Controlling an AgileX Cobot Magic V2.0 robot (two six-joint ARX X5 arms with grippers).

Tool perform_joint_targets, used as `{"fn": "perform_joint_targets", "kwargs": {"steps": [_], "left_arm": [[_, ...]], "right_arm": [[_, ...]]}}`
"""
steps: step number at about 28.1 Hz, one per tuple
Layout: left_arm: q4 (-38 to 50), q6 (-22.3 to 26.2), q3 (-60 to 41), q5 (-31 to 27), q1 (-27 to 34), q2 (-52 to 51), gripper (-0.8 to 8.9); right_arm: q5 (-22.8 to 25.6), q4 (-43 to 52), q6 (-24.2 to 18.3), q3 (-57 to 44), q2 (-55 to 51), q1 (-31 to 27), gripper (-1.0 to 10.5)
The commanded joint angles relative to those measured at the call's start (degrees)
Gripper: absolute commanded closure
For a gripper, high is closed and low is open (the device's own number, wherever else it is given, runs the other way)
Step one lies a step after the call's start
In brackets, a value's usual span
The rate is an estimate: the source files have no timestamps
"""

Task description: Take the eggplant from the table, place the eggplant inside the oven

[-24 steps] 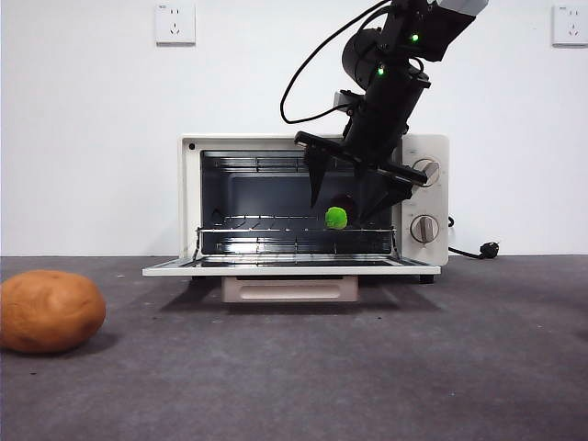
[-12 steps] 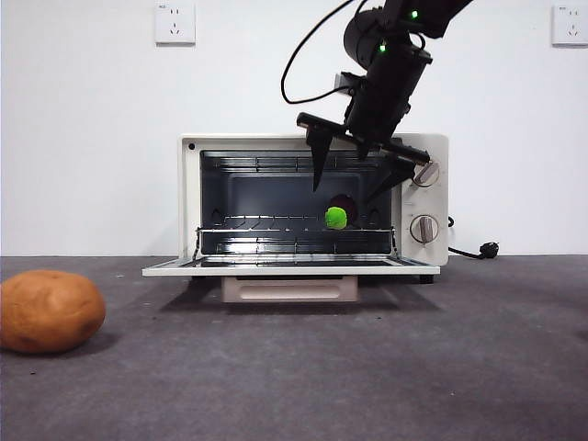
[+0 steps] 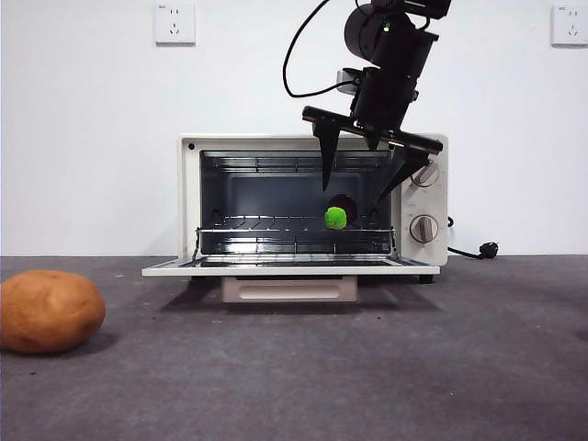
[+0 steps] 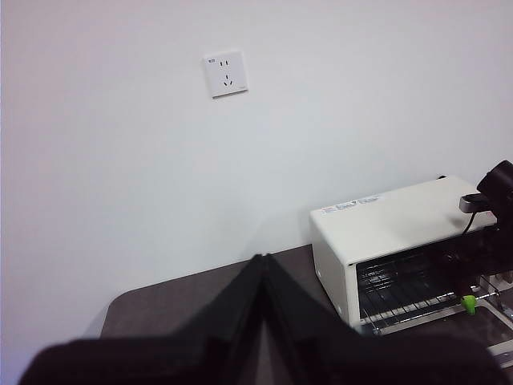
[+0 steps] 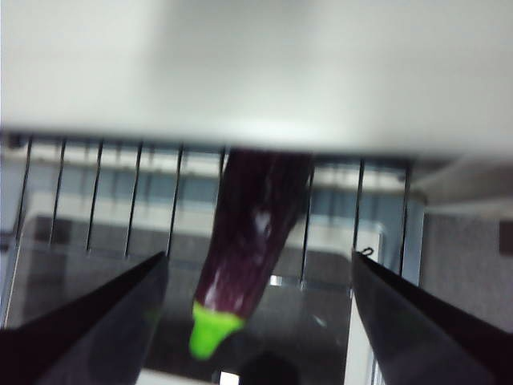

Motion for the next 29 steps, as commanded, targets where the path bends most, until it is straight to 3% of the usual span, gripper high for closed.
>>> {"fn": "perform_joint_targets", "kwargs": {"steps": [1,14,18,29], "left_arm": [[0.24,0.79,-0.09,0.17,0.2,-0.31,8.19],[0.24,1.03,-0.09,0.17,0.17,-0.31,8.19],[0.24,1.03,-0.09,0.2,0.17,-0.31,8.19],[0.26,1.01,-0.09,0.22,-1.22,-0.31,8.19]], "right_arm": [[0.11,-3.04,-2.12,2.56,0.46,1.09,5.6],[0.31,-25.33,-7.37,21.92,0.35,4.5,5.7],[-2.01,-25.59,-7.8,27.34,-2.27,5.62,5.7],[-2.03,-25.59,-8.09,39.87,-14.58,7.1,5.7]]}}
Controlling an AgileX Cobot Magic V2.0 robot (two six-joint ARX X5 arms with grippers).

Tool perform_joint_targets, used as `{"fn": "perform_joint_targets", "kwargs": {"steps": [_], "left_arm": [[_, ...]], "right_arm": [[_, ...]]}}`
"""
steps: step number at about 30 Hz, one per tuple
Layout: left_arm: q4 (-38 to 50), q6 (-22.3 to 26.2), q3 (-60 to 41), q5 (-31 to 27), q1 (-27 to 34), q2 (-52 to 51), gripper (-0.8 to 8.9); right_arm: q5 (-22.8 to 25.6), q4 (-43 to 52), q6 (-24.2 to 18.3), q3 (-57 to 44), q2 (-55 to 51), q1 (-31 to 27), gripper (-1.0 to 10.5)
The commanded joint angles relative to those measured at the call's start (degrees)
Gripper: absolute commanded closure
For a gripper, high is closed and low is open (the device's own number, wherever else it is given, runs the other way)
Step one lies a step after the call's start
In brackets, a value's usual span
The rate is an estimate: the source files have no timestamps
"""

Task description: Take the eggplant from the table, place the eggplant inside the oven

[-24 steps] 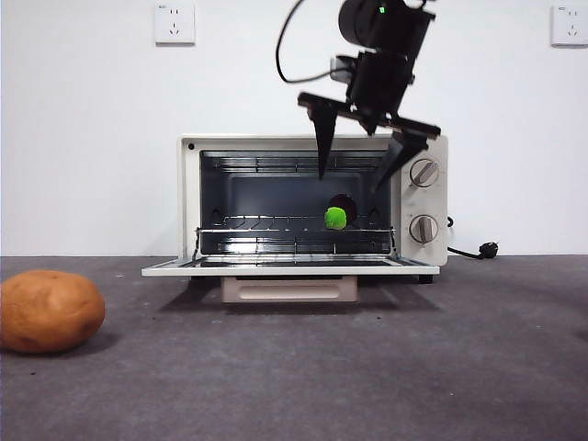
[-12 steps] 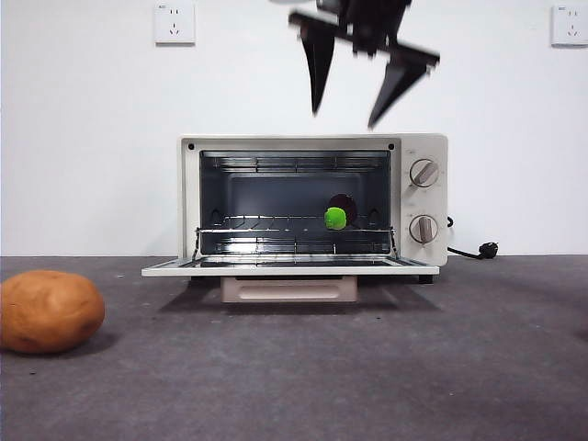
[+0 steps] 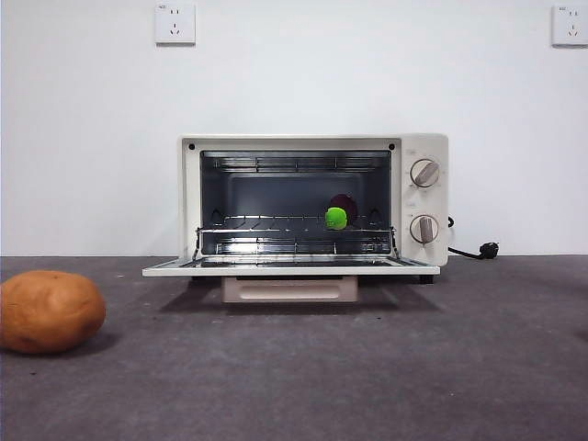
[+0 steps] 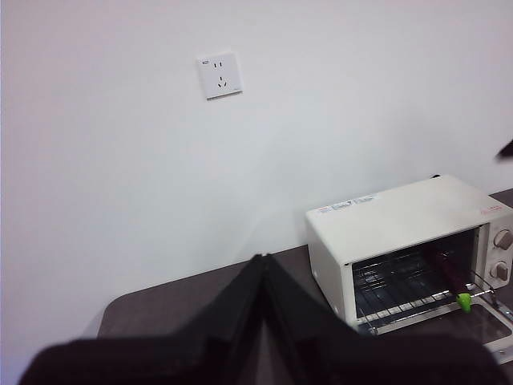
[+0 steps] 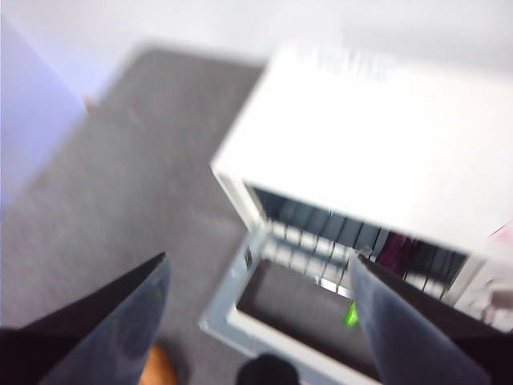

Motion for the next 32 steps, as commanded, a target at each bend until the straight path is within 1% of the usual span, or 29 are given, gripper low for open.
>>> {"fn": "perform_joint_targets", "kwargs": {"steps": [1,6,12,21,22,25,27,30,32], "left_arm": [[0.26,0.61,-0.09,0.0,-0.31,-0.31,8.19],[0.26,0.61,-0.09,0.0,-0.55,-0.31,8.19],[0.26,0.61,-0.07,-0.02,-1.18,-0.31,8.19],[0.26,0.63,-0.09,-0.02,-1.86,-0.17,8.2],[0.26,0.63,-0.09,-0.02,-1.95,-0.13,8.19],[0.26,0.63,-0.09,-0.04,-2.47,0.24,8.19],[0.26,0.7,-0.09,-0.04,-2.97,0.52,8.19],[0.26,0.79,-0.09,-0.04,-3.78,1.07,8.19],[0.26,0.79,-0.09,-0.04,-4.15,1.46,8.19]], "right_arm": [[0.09,-1.18,-0.48,1.42,-3.26,-0.2,5.7],[2.97,-1.18,-1.73,1.57,-11.02,-0.2,5.7],[5.05,-1.18,-2.56,1.55,-18.84,-0.2,5.7],[8.61,-1.18,-3.48,1.53,-26.12,-0.2,5.7],[9.07,-1.18,-3.5,1.53,-26.6,-0.2,5.8],[10.14,-1.18,-4.09,1.38,-27.98,-0.2,7.0],[10.16,-1.2,-4.24,1.38,-28.72,-0.2,7.3],[10.58,-1.2,-4.46,1.29,-29.46,-0.2,7.4],[10.54,-1.22,-5.03,1.14,-30.16,-0.2,8.2]]}}
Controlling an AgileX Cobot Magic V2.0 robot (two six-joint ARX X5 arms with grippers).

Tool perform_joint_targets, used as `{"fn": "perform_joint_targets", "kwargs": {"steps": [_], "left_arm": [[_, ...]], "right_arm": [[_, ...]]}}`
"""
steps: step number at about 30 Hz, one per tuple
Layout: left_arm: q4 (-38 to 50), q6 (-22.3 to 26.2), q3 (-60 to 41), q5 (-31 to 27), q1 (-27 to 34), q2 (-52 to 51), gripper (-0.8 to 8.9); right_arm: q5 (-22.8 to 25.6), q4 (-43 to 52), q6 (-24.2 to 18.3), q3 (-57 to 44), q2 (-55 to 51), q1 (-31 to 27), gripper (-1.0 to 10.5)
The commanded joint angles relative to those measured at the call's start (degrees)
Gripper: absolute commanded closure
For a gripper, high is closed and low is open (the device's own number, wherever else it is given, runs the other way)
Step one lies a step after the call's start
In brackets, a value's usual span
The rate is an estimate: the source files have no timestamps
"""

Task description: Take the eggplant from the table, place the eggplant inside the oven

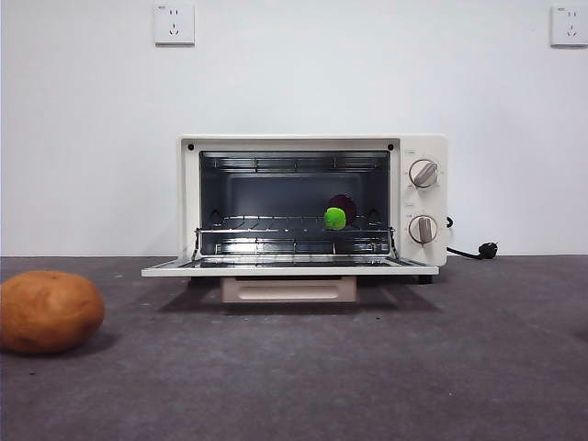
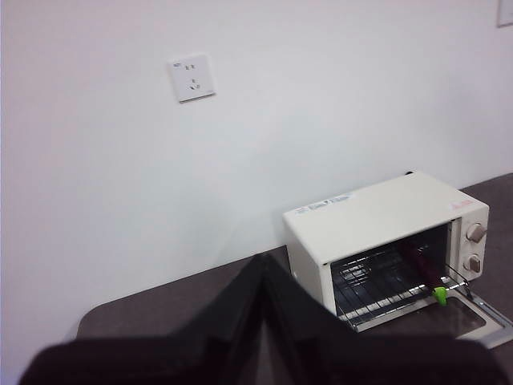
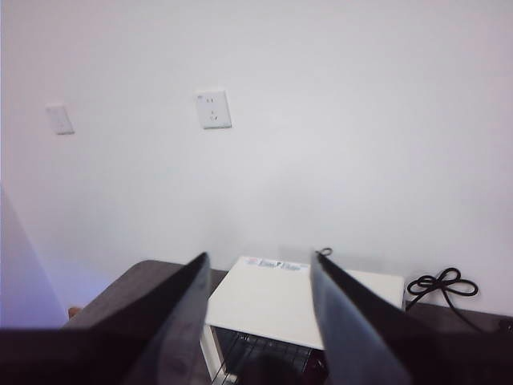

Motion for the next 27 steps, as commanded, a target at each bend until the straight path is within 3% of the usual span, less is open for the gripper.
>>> {"fn": "perform_joint_targets", "kwargs": {"steps": [1,3,15,27], "left_arm": [[0.26,0.68,-0.09,-0.11,-0.59,0.74,8.19],[0.26,0.68,-0.09,-0.11,-0.74,1.11,8.19],[0.26,1.16,-0.09,-0.2,-1.07,4.07,8.19],[0.31,1.97,-0.09,-0.52,-2.05,9.9,8.19]], "right_arm": [[0.07,-1.22,-1.7,-0.61,-1.07,0.07,8.8],[-0.15,-1.25,-2.58,-1.03,-1.81,0.07,9.6],[-2.38,-1.27,-2.73,-9.73,-9.11,0.07,9.6],[-3.74,-1.27,-3.17,-28.33,-22.32,0.07,9.6]]}}
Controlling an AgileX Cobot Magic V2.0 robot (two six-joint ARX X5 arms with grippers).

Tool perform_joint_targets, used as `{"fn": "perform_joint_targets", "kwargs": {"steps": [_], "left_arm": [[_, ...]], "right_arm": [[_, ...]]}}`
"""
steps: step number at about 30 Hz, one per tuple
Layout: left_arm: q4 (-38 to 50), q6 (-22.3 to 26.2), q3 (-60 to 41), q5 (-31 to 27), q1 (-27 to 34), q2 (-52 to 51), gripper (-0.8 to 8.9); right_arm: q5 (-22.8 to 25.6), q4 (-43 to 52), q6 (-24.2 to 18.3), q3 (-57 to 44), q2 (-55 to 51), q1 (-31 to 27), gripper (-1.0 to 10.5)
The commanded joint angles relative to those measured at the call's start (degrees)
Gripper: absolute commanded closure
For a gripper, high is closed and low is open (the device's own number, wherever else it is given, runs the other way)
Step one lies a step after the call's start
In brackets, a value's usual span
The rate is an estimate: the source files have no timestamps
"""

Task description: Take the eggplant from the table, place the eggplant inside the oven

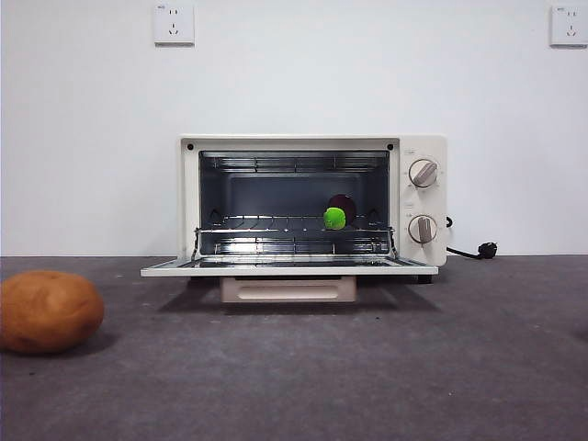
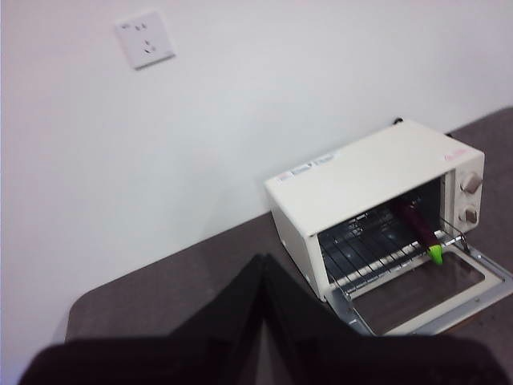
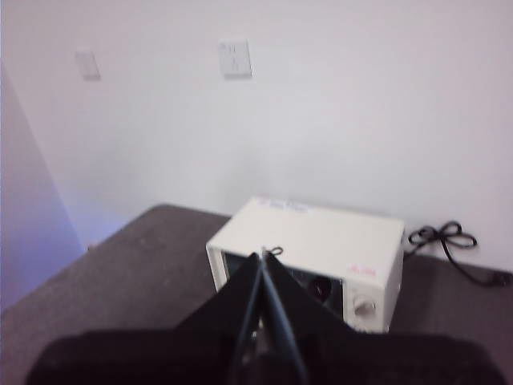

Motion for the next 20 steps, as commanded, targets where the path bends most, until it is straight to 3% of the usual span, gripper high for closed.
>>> {"fn": "perform_joint_targets", "kwargs": {"steps": [1,16,20], "left_arm": [[0.33,0.57,-0.09,-0.15,-0.33,1.38,8.2],[9.62,1.81,-0.07,5.14,1.36,8.02,8.21],[14.38,2.19,-0.07,11.23,6.19,9.29,8.21]], "right_arm": [[0.04,-1.27,-0.68,-4.42,-3.37,0.07,9.6],[3.69,-1.27,-1.77,-19.41,-15.74,0.07,9.6],[3.69,-1.27,-1.95,-20.24,-16.81,0.07,9.6]]}}
